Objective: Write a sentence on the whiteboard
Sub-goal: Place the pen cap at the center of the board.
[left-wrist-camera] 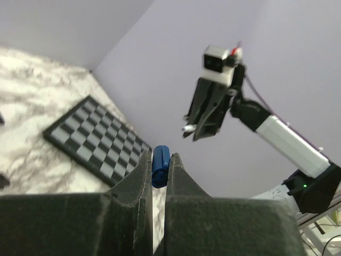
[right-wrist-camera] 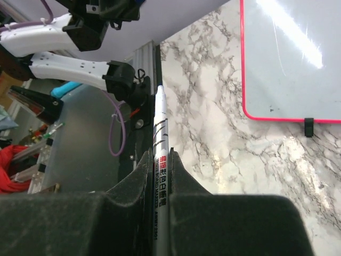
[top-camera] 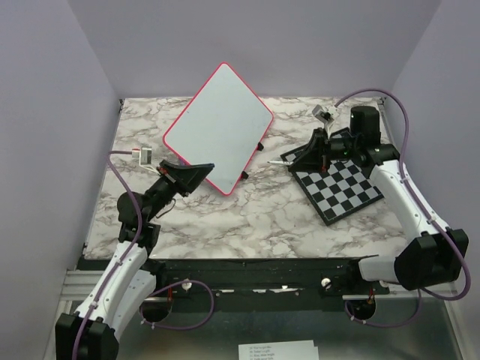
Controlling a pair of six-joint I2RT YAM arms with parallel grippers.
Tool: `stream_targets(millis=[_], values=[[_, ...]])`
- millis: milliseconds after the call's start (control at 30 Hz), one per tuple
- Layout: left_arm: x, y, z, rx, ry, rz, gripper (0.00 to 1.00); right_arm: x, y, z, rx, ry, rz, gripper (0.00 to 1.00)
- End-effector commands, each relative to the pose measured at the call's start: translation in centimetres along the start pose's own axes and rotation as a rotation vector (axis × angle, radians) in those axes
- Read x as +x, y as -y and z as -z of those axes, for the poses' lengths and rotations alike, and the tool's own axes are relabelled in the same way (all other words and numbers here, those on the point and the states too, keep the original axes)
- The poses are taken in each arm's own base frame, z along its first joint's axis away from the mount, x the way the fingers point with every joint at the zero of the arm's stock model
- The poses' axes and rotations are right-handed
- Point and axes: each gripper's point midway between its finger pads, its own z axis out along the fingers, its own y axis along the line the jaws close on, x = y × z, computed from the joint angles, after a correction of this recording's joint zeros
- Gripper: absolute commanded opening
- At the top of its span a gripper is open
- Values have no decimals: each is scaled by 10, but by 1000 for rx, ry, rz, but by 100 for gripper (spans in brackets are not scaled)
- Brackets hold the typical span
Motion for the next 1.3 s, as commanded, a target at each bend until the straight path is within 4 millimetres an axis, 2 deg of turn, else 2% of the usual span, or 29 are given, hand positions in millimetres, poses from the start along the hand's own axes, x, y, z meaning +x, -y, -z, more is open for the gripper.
stream_targets(millis=[0,33,67,100,133,233,267,333,367,400,467,600,667,733,867,933,967,1100,1267], values=[[63,-52,28,-185,-197,88,0,7,8,14,149,-6,87,1],[80,-52,31,-194,-244,96,0,4,12,18,181,4,113,1],[90,-68,37,-284,-248,103,0,2,13,22,214,13,138,0],[102,-77,42,-321,-278,73,0,10,23,28,263,22,107,0],[128,-69,45,-308,-350,78,0,7,28,32,283,42,136,1],[159,-91,50,-412,-401,40,0,15,41,45,350,59,135,0],[180,-91,51,-413,-455,33,0,15,43,48,368,61,141,0],[188,-102,46,-447,-451,-20,0,15,44,53,389,66,153,1],[200,-108,41,-449,-467,-37,0,15,44,53,391,66,159,0],[207,-105,36,-435,-478,-59,0,17,44,53,391,65,160,0],[216,-117,25,-442,-460,-106,0,19,44,53,392,64,162,0],[236,-123,4,-410,-466,-145,0,22,47,55,396,62,159,1],[250,-132,1,-416,-488,-149,0,22,48,55,394,62,159,1],[256,-133,-7,-405,-490,-146,0,22,48,56,397,64,160,1],[274,-151,-9,-439,-521,-142,0,23,49,57,396,64,158,1],[278,-153,-16,-442,-525,-141,0,22,47,56,391,63,163,1],[285,-161,-11,-468,-550,-140,0,23,47,56,389,63,162,0],[292,-169,-14,-500,-571,-136,0,23,47,55,379,62,160,1],[298,-180,-11,-552,-596,-139,14,24,48,55,374,59,154,1]])
